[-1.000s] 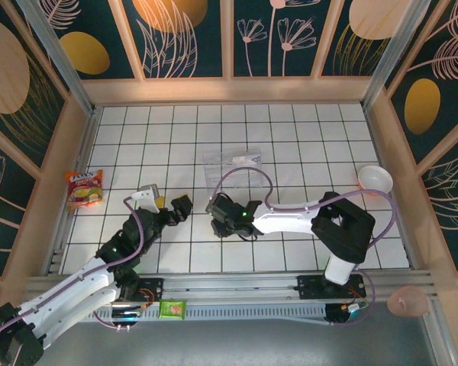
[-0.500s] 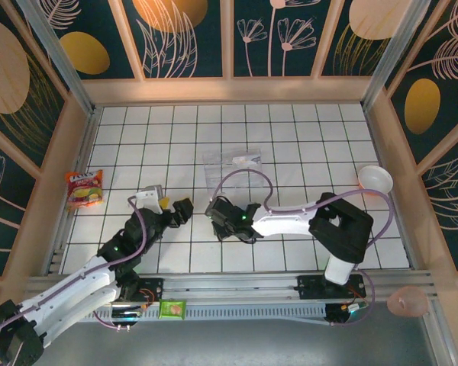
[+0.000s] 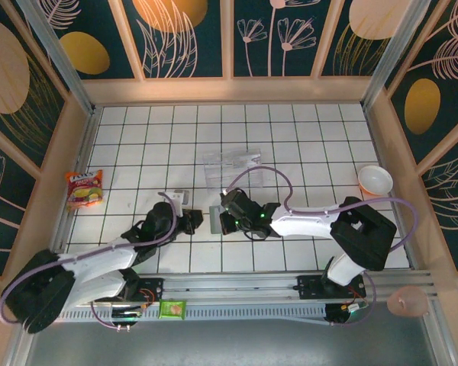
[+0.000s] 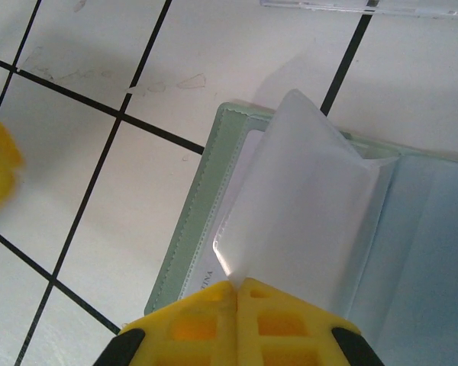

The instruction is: Take the credit cards out of the card holder

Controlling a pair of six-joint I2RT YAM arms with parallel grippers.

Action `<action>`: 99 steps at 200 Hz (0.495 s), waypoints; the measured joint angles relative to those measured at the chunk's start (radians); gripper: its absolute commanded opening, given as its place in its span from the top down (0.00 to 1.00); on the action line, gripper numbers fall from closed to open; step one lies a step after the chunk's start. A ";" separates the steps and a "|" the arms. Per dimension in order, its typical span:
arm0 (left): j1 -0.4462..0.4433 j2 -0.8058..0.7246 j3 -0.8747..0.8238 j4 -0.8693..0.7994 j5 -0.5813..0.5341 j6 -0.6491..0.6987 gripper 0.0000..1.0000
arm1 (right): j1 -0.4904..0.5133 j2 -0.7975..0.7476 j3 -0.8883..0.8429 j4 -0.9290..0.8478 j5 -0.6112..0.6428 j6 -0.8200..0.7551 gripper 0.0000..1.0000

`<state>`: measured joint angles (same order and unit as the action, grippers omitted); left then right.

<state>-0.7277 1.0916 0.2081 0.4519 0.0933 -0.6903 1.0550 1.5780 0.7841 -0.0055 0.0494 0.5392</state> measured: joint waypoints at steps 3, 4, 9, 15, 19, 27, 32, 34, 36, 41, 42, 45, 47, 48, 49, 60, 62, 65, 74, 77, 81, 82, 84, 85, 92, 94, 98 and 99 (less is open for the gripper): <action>0.000 0.019 0.001 0.010 0.008 0.000 0.99 | 0.000 0.000 0.000 0.000 -0.001 0.002 1.00; -0.001 0.023 0.001 0.013 0.010 -0.004 1.00 | 0.000 0.000 0.000 0.001 -0.002 0.002 1.00; -0.004 0.050 0.003 0.025 0.021 -0.001 1.00 | 0.000 0.000 0.000 0.002 -0.002 0.003 1.00; -0.006 0.077 0.006 0.034 0.035 -0.004 1.00 | 0.000 0.000 0.000 0.003 -0.003 0.005 1.00; -0.008 0.095 0.010 0.039 0.042 -0.004 1.00 | 0.000 0.000 0.000 0.003 -0.003 0.008 1.00; -0.014 0.126 0.021 0.047 0.059 -0.004 1.00 | 0.000 0.000 -0.001 0.003 -0.003 0.012 1.00; -0.019 0.144 0.030 0.053 0.067 -0.003 1.00 | 0.000 0.000 -0.001 0.003 -0.003 0.014 1.00; -0.020 0.148 0.032 0.053 0.069 -0.004 1.00 | 0.000 0.000 -0.001 0.003 -0.003 0.015 1.00; -0.021 0.155 0.037 0.055 0.073 -0.004 1.00 | 0.000 0.000 -0.001 0.003 -0.003 0.017 1.00; -0.024 0.170 0.047 0.058 0.082 -0.003 1.00 | 0.000 0.000 -0.001 0.003 -0.003 0.018 1.00; -0.026 0.174 0.050 0.060 0.084 -0.003 1.00 | 0.000 0.000 -0.001 0.003 -0.003 0.018 1.00; -0.027 0.182 0.055 0.061 0.087 -0.003 1.00 | 0.000 0.000 -0.001 0.003 -0.003 0.018 1.00; -0.027 0.188 0.060 0.063 0.091 -0.003 1.00 | 0.000 0.000 -0.001 0.003 -0.003 0.018 1.00; -0.027 0.190 0.061 0.064 0.092 -0.003 1.00 | 0.000 0.000 -0.001 0.003 -0.003 0.018 1.00; -0.027 0.195 0.065 0.065 0.094 -0.003 1.00 | 0.000 0.000 -0.001 0.003 -0.003 0.018 1.00; -0.032 0.222 0.085 0.074 0.113 -0.003 1.00 | 0.000 0.000 -0.001 0.003 -0.003 0.020 1.00; -0.032 0.225 0.087 0.076 0.114 -0.003 1.00 | 0.000 0.000 -0.001 0.003 -0.003 0.021 1.00; -0.032 0.232 0.091 0.078 0.118 -0.003 1.00 | 0.000 0.000 -0.001 0.003 -0.003 0.021 1.00; -0.035 0.250 0.103 0.080 0.132 -0.003 1.00 | 0.000 0.000 -0.002 0.003 -0.003 0.021 1.00; -0.035 0.254 0.105 0.080 0.135 -0.003 1.00 | 0.000 0.000 -0.002 0.002 -0.003 0.021 1.00; -0.037 0.262 0.109 0.080 0.138 -0.003 1.00 | 0.000 0.000 -0.002 0.003 -0.003 0.021 1.00; -0.037 0.264 0.110 0.080 0.139 -0.003 1.00 | 0.000 0.000 -0.002 0.003 -0.003 0.021 1.00; -0.037 0.269 0.112 0.080 0.141 -0.003 1.00 | 0.000 0.000 -0.002 0.003 -0.003 0.021 1.00; -0.037 0.271 0.113 0.080 0.142 -0.003 1.00 | 0.000 0.000 -0.002 0.003 -0.003 0.021 1.00; -0.038 0.286 0.119 0.080 0.149 -0.003 1.00 | 0.000 0.000 -0.002 0.003 -0.003 0.022 1.00; -0.038 0.291 0.120 0.080 0.152 -0.003 1.00 | 0.000 0.000 -0.002 0.003 -0.003 0.022 1.00; -0.038 0.301 0.123 0.080 0.157 -0.003 1.00 | 0.000 0.000 -0.002 0.003 -0.003 0.022 1.00; -0.038 0.303 0.123 0.080 0.157 -0.003 1.00 | 0.000 0.000 -0.002 0.002 -0.003 0.022 1.00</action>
<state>-0.7654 1.3949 0.3313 0.5320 0.2504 -0.6937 1.0550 1.5780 0.7826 -0.0032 0.0467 0.5610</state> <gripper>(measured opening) 0.043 0.052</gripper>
